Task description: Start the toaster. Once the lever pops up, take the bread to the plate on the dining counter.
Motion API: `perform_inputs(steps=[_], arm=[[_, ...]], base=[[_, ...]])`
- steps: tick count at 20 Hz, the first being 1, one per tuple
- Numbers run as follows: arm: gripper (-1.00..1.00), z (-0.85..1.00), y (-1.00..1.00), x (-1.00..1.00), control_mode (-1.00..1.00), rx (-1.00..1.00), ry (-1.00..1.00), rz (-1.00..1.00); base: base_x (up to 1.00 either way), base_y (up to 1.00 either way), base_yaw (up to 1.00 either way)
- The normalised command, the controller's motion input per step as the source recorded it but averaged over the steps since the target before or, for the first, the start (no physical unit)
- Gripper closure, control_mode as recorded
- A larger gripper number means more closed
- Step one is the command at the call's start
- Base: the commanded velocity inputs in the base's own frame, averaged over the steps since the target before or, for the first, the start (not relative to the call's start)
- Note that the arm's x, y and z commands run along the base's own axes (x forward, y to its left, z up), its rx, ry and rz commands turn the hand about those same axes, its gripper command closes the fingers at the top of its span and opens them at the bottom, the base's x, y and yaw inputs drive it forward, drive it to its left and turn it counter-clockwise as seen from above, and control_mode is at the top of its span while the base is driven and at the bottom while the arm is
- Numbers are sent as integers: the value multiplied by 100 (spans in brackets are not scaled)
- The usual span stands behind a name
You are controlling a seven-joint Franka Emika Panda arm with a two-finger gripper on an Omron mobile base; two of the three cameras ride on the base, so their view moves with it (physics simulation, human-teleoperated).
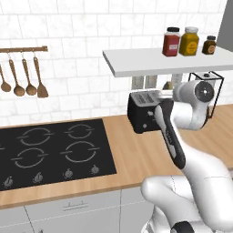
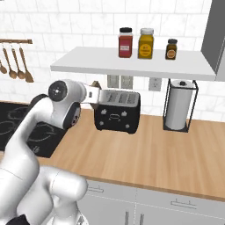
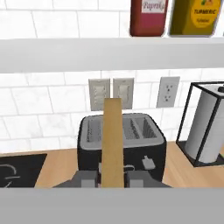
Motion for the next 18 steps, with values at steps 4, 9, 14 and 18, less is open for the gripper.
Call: perform_inputs(steps=[4,9,14,18], arm=[[100,19,27,-100,-100,7,23,0],[100,-1,48,-100,-100,2,4,0],[100,-9,53,-66,-100,1,-2,0],[100,0,22,-12,-100,0,0,0]], base=[[0,0,0],[0,0,0],[0,0,0],[0,0,0]])
